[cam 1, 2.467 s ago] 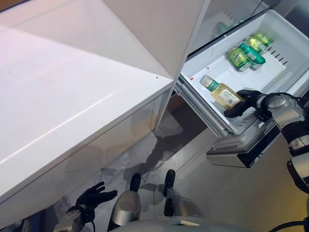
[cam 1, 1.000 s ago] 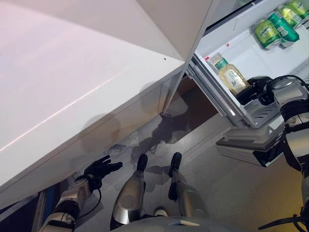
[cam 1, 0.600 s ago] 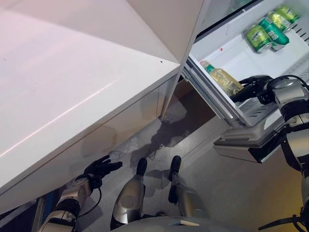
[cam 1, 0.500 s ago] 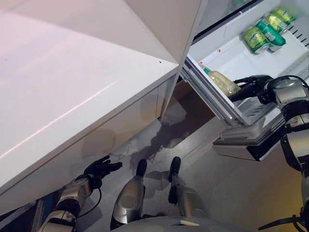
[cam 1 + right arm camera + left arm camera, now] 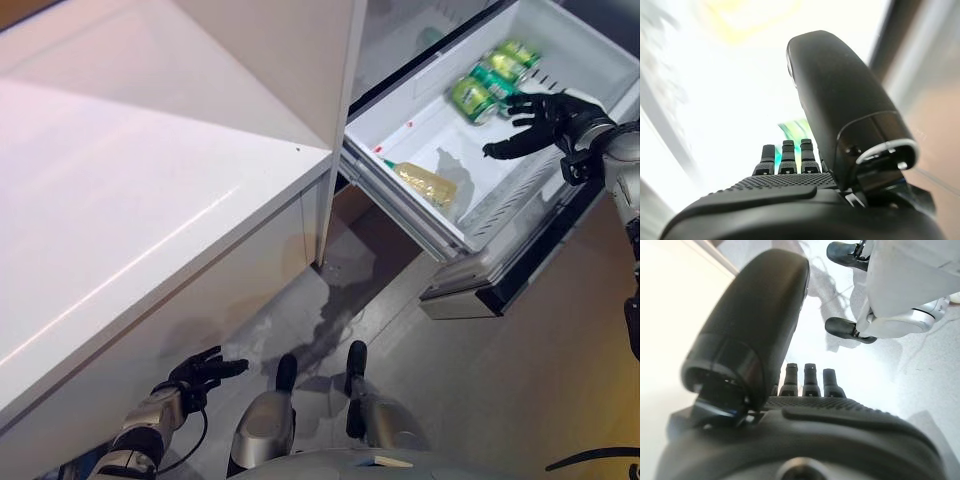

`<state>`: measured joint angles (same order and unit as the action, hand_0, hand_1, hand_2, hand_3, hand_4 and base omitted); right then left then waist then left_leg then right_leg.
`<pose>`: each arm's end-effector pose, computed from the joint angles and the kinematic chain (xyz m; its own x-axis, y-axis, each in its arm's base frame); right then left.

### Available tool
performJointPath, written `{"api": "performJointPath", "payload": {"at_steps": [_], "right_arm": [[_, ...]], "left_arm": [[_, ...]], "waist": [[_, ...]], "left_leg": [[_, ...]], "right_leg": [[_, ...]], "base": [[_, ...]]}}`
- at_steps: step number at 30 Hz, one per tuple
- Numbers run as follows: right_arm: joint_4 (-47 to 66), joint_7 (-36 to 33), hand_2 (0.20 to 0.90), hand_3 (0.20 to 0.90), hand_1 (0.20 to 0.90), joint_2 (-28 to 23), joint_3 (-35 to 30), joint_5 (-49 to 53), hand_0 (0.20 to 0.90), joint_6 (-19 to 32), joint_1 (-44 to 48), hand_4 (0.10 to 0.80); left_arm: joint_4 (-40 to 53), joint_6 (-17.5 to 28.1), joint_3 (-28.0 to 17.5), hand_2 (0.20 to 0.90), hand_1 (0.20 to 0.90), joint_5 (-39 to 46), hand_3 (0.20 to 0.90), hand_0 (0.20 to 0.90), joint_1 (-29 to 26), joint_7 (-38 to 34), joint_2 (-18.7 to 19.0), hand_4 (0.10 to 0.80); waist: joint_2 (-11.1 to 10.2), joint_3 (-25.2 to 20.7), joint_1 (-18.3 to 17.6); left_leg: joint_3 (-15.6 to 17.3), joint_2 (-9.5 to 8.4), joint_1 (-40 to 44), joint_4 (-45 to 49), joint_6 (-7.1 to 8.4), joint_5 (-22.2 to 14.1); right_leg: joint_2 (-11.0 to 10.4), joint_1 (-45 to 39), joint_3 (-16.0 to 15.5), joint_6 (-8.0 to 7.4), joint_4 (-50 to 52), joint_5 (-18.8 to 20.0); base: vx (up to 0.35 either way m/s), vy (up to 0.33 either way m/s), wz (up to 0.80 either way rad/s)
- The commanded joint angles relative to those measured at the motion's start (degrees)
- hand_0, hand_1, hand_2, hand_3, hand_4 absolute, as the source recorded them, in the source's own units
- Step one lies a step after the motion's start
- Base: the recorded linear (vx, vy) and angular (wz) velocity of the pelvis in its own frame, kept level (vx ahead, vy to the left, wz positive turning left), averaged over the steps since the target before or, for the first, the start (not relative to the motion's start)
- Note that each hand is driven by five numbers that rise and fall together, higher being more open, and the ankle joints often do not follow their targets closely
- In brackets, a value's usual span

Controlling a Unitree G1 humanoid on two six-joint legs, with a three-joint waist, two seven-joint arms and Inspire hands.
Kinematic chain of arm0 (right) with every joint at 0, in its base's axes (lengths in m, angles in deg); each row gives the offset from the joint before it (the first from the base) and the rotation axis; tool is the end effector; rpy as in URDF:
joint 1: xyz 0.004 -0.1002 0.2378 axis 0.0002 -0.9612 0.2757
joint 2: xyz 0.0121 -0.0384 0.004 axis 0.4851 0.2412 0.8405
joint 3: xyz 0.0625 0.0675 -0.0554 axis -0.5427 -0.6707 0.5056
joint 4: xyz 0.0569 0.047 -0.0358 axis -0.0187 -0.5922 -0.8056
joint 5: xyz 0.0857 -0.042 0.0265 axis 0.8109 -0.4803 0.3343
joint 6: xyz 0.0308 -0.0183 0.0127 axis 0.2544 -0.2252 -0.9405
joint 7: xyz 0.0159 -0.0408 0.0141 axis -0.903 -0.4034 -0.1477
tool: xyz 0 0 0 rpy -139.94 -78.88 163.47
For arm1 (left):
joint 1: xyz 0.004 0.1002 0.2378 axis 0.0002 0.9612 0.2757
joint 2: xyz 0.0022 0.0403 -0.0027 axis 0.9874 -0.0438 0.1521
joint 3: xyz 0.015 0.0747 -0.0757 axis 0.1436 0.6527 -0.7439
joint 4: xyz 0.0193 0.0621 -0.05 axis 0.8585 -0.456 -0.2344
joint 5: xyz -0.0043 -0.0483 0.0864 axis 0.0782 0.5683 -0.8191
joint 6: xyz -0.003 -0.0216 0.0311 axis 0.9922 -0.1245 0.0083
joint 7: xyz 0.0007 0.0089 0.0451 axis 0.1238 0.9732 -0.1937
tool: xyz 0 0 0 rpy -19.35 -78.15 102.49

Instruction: Put drinks into fridge and close the fridge

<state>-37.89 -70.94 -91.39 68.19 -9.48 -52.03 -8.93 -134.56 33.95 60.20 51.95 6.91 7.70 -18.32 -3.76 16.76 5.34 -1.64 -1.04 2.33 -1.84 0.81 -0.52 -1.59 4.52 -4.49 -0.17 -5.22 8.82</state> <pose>0.3071 -0.3200 0.2495 0.9820 -0.1842 0.0407 0.1774 0.8285 -0.5311 0.1298 0.2677 -0.0780 0.4987 0.1493 -0.8538 -0.2538 0.9670 0.0209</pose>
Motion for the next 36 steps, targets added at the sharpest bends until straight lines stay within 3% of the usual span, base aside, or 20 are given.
{"api": "performJointPath", "payload": {"at_steps": [1,9,15,19,23,27,31,36], "right_arm": [[9.80,-11.79,0.900,0.900,0.900,-5.15,-5.99,2.15,0.900,7.01,-5.51,0.800],[33.45,-28.51,0.900,0.900,0.900,2.65,-29.74,-3.02,0.900,17.07,-30.07,0.800],[38.18,-38.34,0.900,0.900,0.900,7.79,-40.76,-2.73,0.900,21.77,-43.38,0.800],[35.63,-39.21,0.900,0.900,0.900,14.28,-47.29,0.81,0.900,23.61,-51.42,0.800],[30.42,-33.94,0.900,0.900,0.900,19.65,-46.80,0.94,0.900,23.09,-56.81,0.800],[23.29,-29.82,0.900,0.900,0.900,21.62,-43.03,2.68,0.900,24.44,-57.93,0.800],[18.44,-26.54,0.900,0.900,0.900,19.51,-38.16,4.08,0.900,23.14,-54.80,0.800],[16.51,-24.15,0.900,0.900,0.900,16.50,-29.78,6.50,0.900,22.42,-46.84,0.800]], "left_arm": [[-5.23,2.81,1.27,0.900,0.900,-2.08,0.900,0.900,5.00,1.74,0.18,0.800],[-7.99,5.33,-1.61,0.900,0.900,-4.28,0.900,0.900,7.11,4.08,-3.24,0.800],[-8.81,6.63,-2.95,0.900,0.900,-5.64,0.900,0.900,8.26,5.05,-4.32,0.800],[-8.84,6.48,-4.35,0.900,0.900,-7.41,0.900,0.900,9.12,5.70,-4.65,0.800],[-7.40,4.91,-5.26,0.900,0.900,-8.10,0.900,0.900,9.94,4.35,-4.65,0.800],[-7.86,4.87,-5.44,0.900,0.900,-7.84,0.900,0.900,9.18,3.47,-4.10,0.800],[-7.98,3.72,-3.17,0.900,0.900,-5.40,0.900,0.900,6.01,2.09,-3.22,0.800],[-7.87,3.76,-0.23,0.900,0.900,-1.19,0.900,0.900,0.75,-0.26,-2.17,0.800]], "waist": [[0.14,-10.50,-2.43],[2.17,-13.71,-7.59],[2.96,-14.57,-9.86],[3.68,-13.71,-11.45],[3.58,-11.57,-12.66],[3.37,-8.25,-13.35],[3.77,-4.47,-13.76],[4.22,0.56,-13.62]], "left_leg": [[0.93,-0.94,-2.49,-2.46,-0.97,0.52],[2.50,-0.64,-0.09,-2.74,-1.24,-1.38],[3.71,-0.32,1.12,-2.64,-1.27,-2.26],[4.12,-0.02,1.71,-0.40,-1.80,-3.29],[4.20,-0.44,1.72,4.42,-3.06,-5.44],[4.24,-1.11,-0.39,12.02,-4.20,-8.62],[4.27,-1.49,-4.53,18.74,-4.60,-10.95],[4.42,-1.70,-12.58,24.09,-4.68,-10.71]], "right_leg": [[0.03,-3.46,-0.08,-4.50,2.33,-6.43],[0.22,-4.98,2.35,-4.74,1.88,-7.57],[0.17,-5.30,3.24,-4.86,3.18,-8.65],[0.00,-4.42,3.83,-4.47,9.17,-11.39],[-0.36,-3.71,4.40,-3.93,13.51,-12.48],[-0.53,-2.20,4.83,-2.62,18.56,-14.66],[-0.86,0.65,4.82,-1.22,22.94,-16.23],[-0.60,8.23,4.79,0.42,28.34,-16.83]], "base": [[0.043,0.051,-0.13],[0.019,0.026,-0.09],[0.001,-0.010,-0.09],[0.028,-0.028,-0.14],[0.067,-0.073,-0.07],[0.055,-0.064,-0.19],[0.013,-0.013,-0.07],[-0.181,0.004,-0.02]]}}
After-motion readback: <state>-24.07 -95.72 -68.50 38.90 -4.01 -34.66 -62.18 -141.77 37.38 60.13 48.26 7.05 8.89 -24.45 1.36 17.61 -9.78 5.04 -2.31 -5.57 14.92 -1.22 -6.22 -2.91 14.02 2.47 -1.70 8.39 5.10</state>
